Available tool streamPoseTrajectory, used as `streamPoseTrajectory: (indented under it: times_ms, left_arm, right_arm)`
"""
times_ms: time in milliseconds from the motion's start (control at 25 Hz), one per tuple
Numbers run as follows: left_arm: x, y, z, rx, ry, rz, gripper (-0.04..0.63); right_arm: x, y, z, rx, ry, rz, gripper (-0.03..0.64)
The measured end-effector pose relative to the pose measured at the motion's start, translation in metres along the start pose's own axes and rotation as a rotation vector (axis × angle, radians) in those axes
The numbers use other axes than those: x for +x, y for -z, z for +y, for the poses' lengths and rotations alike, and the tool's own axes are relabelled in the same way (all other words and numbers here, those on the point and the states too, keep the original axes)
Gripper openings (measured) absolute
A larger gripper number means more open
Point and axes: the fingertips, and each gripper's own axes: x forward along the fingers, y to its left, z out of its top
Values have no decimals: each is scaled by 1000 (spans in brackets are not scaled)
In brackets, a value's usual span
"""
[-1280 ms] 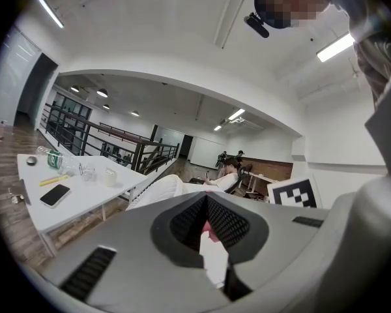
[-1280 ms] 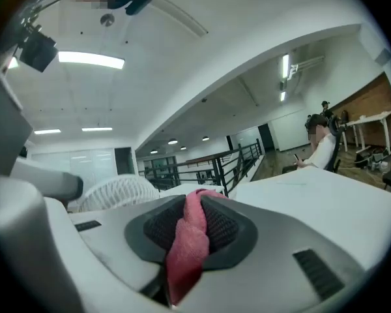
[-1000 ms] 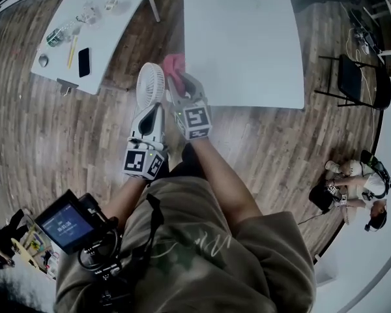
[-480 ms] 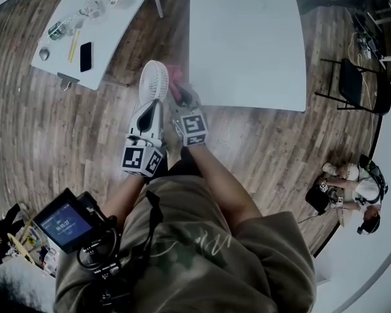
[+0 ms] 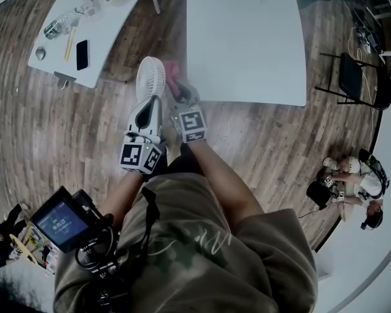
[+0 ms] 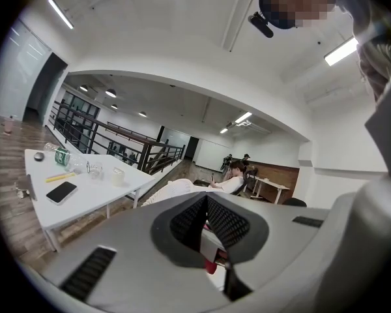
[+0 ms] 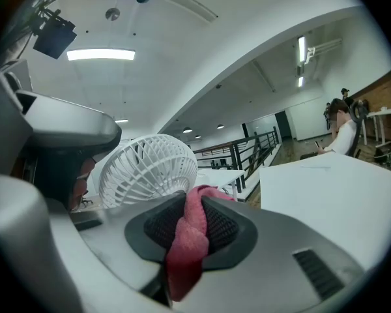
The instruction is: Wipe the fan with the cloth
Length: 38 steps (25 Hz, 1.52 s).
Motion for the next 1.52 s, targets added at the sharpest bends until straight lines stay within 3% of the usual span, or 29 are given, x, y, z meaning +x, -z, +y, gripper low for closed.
streamPoseTrajectory:
  times_ms: [1520]
  left_arm:
    - [-1, 26, 1, -11, -3, 64, 20]
  right_arm:
    - [6, 33, -23, 5, 51, 27, 98]
